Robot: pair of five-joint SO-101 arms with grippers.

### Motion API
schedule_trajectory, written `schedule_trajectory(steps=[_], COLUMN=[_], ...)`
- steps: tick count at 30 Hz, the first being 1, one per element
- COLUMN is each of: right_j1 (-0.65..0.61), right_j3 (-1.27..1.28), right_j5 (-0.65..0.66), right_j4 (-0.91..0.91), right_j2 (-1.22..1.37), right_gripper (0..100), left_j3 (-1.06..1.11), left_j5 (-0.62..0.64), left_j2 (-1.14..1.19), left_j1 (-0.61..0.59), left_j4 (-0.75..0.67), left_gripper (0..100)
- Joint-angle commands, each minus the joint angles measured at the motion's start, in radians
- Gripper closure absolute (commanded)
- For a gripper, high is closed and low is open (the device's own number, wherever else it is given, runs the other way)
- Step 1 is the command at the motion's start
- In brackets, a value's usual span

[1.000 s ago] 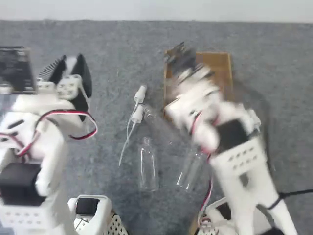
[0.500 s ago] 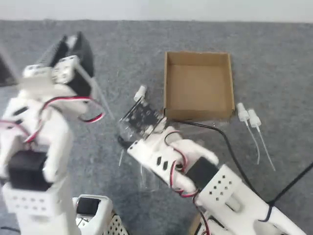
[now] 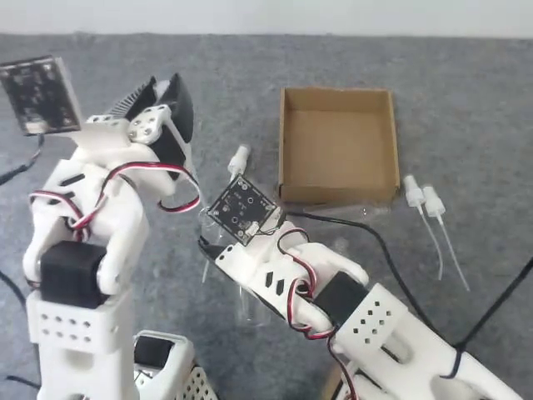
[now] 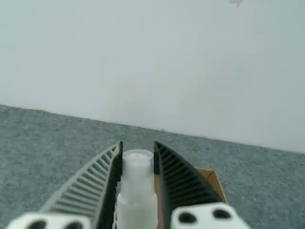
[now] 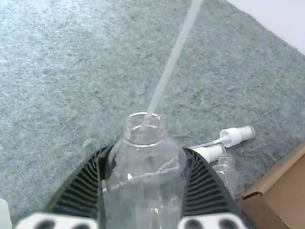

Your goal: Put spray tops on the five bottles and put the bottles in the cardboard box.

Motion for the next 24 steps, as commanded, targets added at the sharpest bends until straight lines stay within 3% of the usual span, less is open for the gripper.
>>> schedule_trajectory(steps=[1,8,13,18,24], right_j1=[-0.004,0.004,0.093,0.142,0.142], right_j3=[-0.012,0.038,0.071,0.127,0.193], right_j5=[-0.014,-0.006,-0.021,-0.229,-0.242], right_j4=[-0.022,-0.03,-0.182,-0.352,-0.455], right_j2=[-0.047,-0.059,-0.087,-0.064,-0.065], right_gripper=[99.3,99.3,99.3,99.3,99.3], left_j3=[0.016,0.128,0.174,0.262,0.337], left_j5=[0.005,-0.018,-0.091,-0.19,-0.196], left_j2=[-0.02,-0.021,-0.064,-0.114,-0.129], left_j1=[0.003,0.008,0.028,0.109,0.12], left_j4=[-0.028,-0.025,0.025,0.028,0.005], left_gripper=[99,99,99,99,99])
